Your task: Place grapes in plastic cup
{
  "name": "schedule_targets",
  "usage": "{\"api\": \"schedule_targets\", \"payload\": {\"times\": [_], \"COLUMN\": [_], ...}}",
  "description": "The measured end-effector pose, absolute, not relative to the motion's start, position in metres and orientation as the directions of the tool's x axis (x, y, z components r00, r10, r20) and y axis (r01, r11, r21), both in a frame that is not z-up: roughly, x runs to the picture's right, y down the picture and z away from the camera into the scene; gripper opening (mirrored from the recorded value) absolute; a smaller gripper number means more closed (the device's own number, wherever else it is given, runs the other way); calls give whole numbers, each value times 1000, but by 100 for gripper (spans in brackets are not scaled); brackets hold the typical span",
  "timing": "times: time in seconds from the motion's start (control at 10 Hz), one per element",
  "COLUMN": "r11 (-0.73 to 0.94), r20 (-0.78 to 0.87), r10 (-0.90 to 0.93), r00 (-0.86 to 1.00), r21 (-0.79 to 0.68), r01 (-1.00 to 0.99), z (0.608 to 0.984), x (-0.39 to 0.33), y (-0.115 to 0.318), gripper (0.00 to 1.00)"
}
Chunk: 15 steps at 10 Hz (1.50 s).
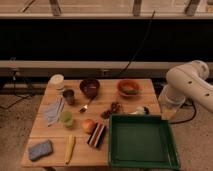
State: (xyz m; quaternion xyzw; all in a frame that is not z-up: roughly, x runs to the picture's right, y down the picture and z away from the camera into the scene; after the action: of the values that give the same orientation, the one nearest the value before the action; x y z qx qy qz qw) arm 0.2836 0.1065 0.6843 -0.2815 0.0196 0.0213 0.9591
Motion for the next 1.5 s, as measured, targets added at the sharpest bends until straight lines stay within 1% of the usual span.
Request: {"api": "schedule_targets", "payload": {"times": [1.4, 1.5], "r11": [841, 826], "r20": [-53, -27], "r10": [27, 19], "r00": [998, 999], "r21": [-539, -563], "r01": [-52, -31], "z": [684, 690], "x": [284, 283], "y": [105, 105], "gripper": [65, 65]}}
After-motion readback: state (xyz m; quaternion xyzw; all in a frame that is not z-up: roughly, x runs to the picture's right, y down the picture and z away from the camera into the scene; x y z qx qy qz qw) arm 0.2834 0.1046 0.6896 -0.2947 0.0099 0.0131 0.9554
